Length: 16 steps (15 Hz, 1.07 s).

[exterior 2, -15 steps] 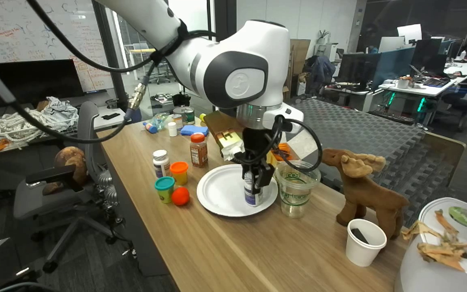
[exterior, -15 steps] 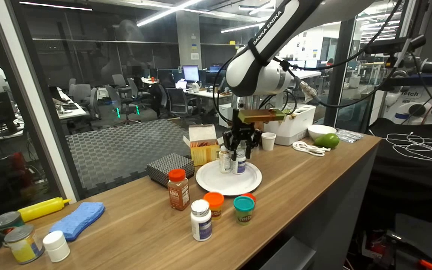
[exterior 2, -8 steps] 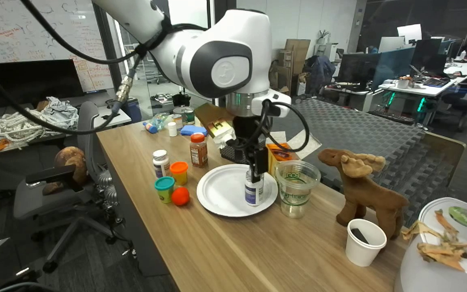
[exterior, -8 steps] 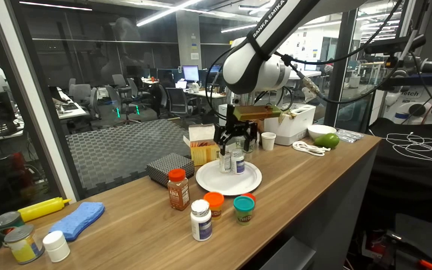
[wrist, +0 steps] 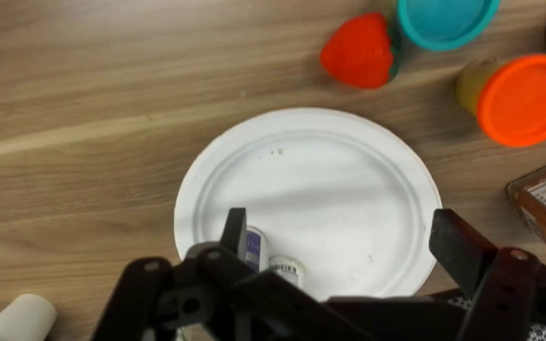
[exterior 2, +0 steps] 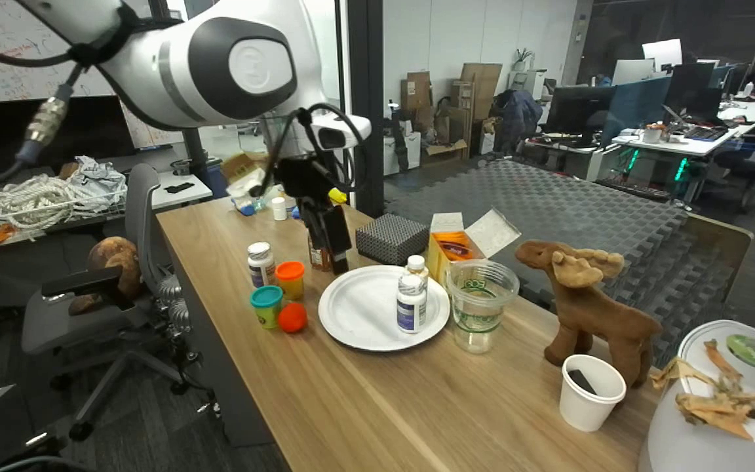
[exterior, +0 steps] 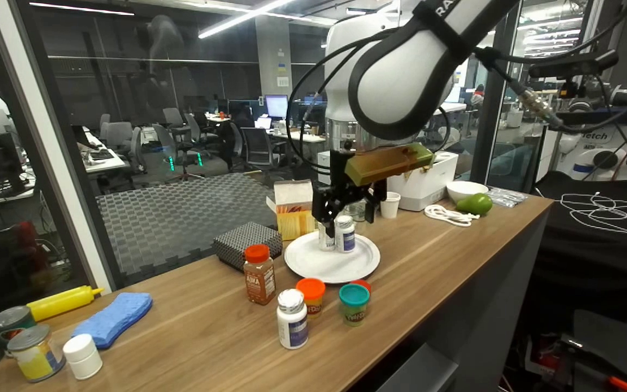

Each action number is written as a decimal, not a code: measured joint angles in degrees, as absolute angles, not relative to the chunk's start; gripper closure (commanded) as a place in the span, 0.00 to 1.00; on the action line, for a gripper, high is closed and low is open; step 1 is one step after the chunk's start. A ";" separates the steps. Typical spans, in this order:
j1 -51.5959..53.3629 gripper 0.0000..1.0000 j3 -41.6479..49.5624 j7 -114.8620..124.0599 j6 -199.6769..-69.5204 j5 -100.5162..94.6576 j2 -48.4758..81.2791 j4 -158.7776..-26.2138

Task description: Place the containers and orange toy on the white plate

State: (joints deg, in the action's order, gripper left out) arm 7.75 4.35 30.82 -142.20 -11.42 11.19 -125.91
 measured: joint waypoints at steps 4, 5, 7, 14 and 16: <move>8.79 0.00 2.69 34.66 -142.19 -12.36 8.40 -132.42; 8.64 0.00 2.17 34.06 -142.25 -11.17 8.43 -133.44; 8.01 0.00 1.19 31.17 -143.33 -7.24 8.50 -135.21; 5.87 0.00 -2.04 15.49 -147.45 8.97 8.56 -138.09; 5.84 0.00 -2.72 13.20 -147.47 10.85 8.78 -138.32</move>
State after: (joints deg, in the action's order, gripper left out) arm 5.84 -2.72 13.20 -147.47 10.85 8.78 -138.32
